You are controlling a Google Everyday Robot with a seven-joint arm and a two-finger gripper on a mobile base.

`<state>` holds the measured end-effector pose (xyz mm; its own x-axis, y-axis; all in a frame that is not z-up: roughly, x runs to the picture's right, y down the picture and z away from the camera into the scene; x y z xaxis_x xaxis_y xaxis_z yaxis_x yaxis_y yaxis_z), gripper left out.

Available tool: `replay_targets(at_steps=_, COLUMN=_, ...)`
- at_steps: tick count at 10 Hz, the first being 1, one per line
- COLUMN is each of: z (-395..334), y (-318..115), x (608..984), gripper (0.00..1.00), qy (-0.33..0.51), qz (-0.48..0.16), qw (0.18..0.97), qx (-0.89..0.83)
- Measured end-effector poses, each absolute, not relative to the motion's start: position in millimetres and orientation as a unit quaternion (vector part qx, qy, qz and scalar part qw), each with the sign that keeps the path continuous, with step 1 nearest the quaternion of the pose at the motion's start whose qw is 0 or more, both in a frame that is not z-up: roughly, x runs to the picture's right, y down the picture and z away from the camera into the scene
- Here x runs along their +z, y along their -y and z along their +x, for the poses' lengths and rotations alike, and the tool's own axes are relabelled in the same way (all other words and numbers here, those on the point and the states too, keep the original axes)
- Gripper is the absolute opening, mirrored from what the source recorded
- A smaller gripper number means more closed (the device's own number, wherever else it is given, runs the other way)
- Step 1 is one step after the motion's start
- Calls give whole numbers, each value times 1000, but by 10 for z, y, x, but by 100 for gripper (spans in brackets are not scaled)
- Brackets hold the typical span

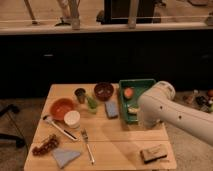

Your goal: Place banana in table surface

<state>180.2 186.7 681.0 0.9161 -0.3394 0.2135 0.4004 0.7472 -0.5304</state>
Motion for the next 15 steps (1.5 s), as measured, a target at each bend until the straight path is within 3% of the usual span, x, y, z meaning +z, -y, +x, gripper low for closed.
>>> replay_targets(at_steps=2, z=1794, y=-1885, x=6791, gripper=24, qy=56, qz=-293, qw=934, qx=-196)
replay_targets(at_steps=7, z=2511, y=-1289, x=7072, gripper=74, qy=52, qz=-289, qw=955, qx=-50)
replay_targets(at_steps=8, z=2577, y=-1175, x=7171, gripper=79, qy=58, qz=-286, qw=956, qx=-9)
replay_targets(at_steps=15, z=2391, y=-1051, x=7480, gripper=80, qy=88, qz=-241, qw=964, qx=69)
